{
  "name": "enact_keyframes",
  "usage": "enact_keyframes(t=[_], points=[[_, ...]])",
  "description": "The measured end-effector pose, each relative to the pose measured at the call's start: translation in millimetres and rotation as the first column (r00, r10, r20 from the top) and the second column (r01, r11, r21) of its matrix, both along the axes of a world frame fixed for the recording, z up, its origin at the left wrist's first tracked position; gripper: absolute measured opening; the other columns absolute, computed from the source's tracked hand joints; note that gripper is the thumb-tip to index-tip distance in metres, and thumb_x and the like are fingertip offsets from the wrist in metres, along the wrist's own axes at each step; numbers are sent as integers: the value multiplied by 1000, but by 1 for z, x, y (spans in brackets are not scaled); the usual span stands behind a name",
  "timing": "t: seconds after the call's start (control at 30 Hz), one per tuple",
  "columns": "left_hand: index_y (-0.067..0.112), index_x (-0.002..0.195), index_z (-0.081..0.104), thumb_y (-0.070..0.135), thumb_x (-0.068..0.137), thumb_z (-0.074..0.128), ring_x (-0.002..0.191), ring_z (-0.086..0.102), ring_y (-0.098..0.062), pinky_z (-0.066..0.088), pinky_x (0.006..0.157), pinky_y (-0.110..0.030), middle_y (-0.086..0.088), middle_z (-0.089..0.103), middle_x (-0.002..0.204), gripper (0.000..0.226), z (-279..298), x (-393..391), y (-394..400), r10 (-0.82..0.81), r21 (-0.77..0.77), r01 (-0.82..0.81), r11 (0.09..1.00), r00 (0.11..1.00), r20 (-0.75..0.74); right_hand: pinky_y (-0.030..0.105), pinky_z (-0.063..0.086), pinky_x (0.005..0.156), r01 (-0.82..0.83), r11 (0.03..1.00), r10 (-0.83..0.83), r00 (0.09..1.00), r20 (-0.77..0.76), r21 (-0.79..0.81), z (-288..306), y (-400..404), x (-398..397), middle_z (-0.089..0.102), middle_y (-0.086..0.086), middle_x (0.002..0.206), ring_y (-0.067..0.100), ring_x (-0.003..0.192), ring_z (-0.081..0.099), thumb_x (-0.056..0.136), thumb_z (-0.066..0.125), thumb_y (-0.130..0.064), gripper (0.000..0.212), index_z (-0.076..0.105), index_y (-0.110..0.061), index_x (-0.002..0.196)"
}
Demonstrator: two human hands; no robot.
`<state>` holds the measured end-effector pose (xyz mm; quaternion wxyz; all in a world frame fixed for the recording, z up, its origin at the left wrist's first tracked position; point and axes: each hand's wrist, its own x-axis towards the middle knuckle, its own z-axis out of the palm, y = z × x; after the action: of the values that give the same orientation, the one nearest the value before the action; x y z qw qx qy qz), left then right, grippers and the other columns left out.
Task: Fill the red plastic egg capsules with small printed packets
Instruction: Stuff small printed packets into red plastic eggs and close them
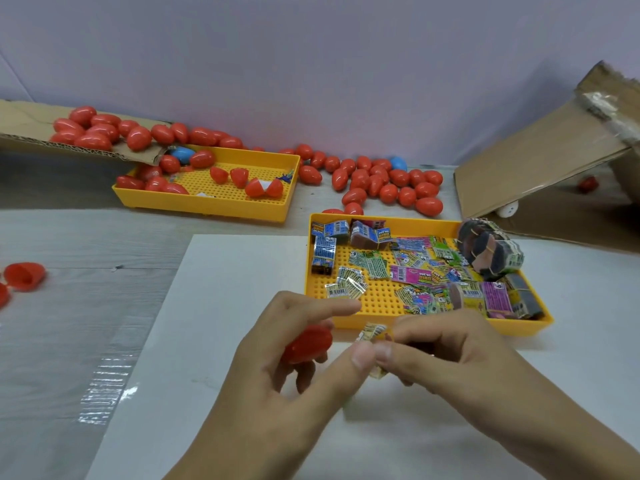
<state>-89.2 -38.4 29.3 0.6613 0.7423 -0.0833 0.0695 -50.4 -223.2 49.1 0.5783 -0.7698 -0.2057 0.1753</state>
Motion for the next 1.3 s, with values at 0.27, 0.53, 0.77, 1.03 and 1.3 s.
enact_keyframes(t=[0.27, 0.53, 0.77, 1.03, 1.3], points=[[39, 80, 80, 50, 69, 68, 75, 63, -8, 44, 58, -9, 10, 61, 91, 20, -5, 4, 0, 111, 26, -112, 993, 994, 18, 25, 41, 59, 105, 994, -105, 994, 26, -17, -5, -1, 0, 58, 11, 66, 17, 61, 50, 73, 71, -48, 22, 78, -34, 90], [16, 74, 80, 43, 61, 77, 45, 52, -15, 37, 43, -18, 2, 65, 80, 30, -7, 5, -2, 74, -232, -100, 968, 990, -116, 16, 38, 51, 154, 984, -155, 988, 2, 91, -4, 1, -4, 39, -6, 55, 6, 52, 40, 68, 80, -38, 16, 76, -27, 79], [6, 77, 77, 37, 63, 77, 46, 38, -17, 32, 41, -20, -2, 53, 71, 33, -5, 5, -4, -88, -383, 9, 924, 978, -190, 17, 23, 40, 117, 966, -23, 927, -373, 232, 2, 2, -4, 28, -3, 51, 11, 43, 21, 66, 78, -37, 21, 71, -16, 66], [14, 96, 80, 35, 62, 72, 57, 47, -21, 41, 49, -23, -6, 59, 95, 40, -5, 5, -1, -195, -365, 118, 924, 964, -181, 15, 18, 38, 92, 936, 144, 781, -608, 339, 5, 0, -3, 21, -4, 55, 8, 45, 17, 69, 77, -30, 18, 66, -21, 58], [1, 55, 65, 31, 52, 71, 51, 41, -20, 34, 43, -25, -2, 52, 69, 30, -9, 6, -2, -146, -380, 12, 925, 934, -326, 18, 23, 39, 182, 961, -75, 896, -437, 208, -8, 7, -7, 32, -4, 49, 10, 40, 22, 58, 89, -30, 25, 76, -15, 73]])
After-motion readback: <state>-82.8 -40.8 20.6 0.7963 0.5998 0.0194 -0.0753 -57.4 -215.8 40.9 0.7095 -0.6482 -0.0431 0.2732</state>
